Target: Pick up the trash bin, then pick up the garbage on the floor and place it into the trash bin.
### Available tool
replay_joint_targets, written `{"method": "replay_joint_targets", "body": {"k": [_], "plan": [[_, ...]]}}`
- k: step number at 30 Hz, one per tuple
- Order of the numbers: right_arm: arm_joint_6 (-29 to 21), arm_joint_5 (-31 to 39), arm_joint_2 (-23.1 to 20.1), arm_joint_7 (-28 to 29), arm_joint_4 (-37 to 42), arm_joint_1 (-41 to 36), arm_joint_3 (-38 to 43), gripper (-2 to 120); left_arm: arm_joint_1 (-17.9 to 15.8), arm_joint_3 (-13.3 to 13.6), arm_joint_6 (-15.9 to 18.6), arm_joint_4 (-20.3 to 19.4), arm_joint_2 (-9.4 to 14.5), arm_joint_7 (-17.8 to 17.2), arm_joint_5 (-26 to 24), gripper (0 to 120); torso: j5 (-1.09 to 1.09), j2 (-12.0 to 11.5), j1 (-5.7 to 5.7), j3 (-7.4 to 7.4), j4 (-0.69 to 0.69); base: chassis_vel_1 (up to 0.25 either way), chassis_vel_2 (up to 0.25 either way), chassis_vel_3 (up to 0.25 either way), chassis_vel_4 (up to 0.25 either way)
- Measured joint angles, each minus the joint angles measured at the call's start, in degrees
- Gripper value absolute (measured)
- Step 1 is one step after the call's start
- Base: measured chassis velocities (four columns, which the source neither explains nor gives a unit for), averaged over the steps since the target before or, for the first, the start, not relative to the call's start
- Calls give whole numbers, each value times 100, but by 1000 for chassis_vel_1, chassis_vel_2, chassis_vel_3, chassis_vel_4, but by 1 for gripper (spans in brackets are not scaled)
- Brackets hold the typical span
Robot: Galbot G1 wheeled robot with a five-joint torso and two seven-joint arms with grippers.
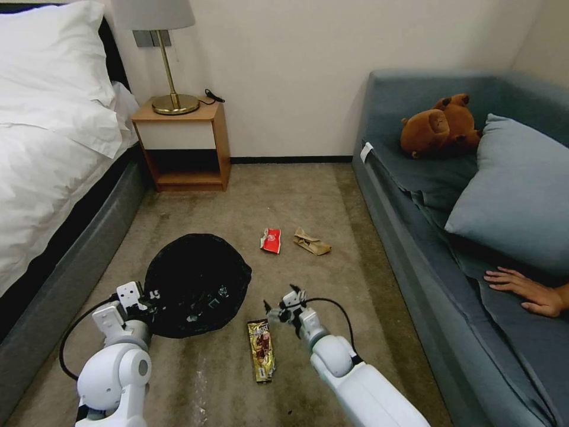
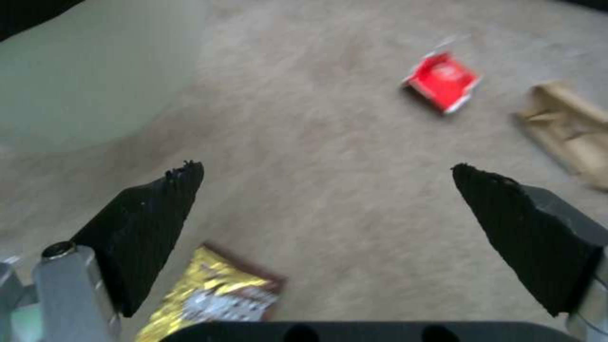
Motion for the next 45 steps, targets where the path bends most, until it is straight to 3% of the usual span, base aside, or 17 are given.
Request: {"method": "replay_joint_targets", "body": {"k": [8,10,23,35,45], "plan": [[-369,511,-99,-444,-55,177,-372,100,85,15,-20,-37,-80,13,104,1,0,0,0,0,0,0,0,0,0],[-712,882,-139,-581,-147,315,-600,100,103,34,-25,-79,-147,21,203,1,0,0,0,0,0,0,0,0,0],[-1927,1630,-93,-364,-527,828,-1202,100,179,-33,-121,-51,-226,65,277,1,0,0,0,0,0,0,0,0,0],[-2026,1484,194,-456,-1241,967,-1253,100,214,-45,-215,5,-261,105,315,1,0,0,0,0,0,0,0,0,0],[-1941,1320,309,-516,-1400,910,-1150,100,236,-12,-313,108,-311,137,370,1,0,0,0,0,0,0,0,0,0]]}}
